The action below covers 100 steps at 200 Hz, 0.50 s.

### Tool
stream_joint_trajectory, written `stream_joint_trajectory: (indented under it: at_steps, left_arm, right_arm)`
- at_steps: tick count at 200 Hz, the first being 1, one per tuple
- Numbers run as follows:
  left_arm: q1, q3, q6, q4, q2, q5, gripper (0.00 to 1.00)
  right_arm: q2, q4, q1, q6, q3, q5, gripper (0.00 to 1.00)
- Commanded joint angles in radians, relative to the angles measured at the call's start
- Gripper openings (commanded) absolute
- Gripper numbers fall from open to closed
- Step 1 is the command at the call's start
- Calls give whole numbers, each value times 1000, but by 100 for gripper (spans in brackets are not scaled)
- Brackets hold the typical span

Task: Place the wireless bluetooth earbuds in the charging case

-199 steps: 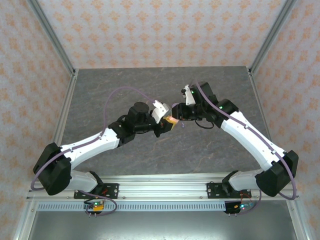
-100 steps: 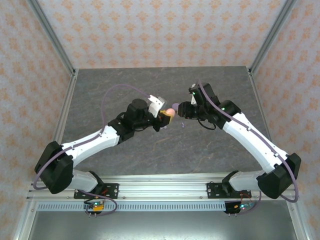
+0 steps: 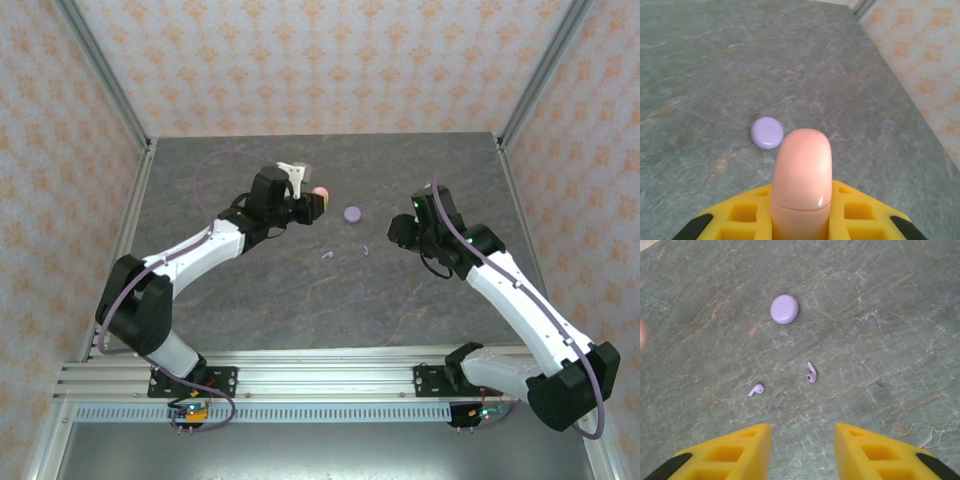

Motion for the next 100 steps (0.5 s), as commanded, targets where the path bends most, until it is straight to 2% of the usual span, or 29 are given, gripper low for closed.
stream_joint_trajectory:
  at_steps: [1,62,100]
  left_arm:
    - [19,69,-61,-79,64,29,9]
    - [50,315,-38,-208,303,31,9]
    - [68,460,-23,-257,476,62,8]
  right_arm:
    - [-34,39,-3,22,-47,16,39]
    - [-95,89,-2,20,-174,-41,40]
    - [-99,86,-3,19,-188,-58,41]
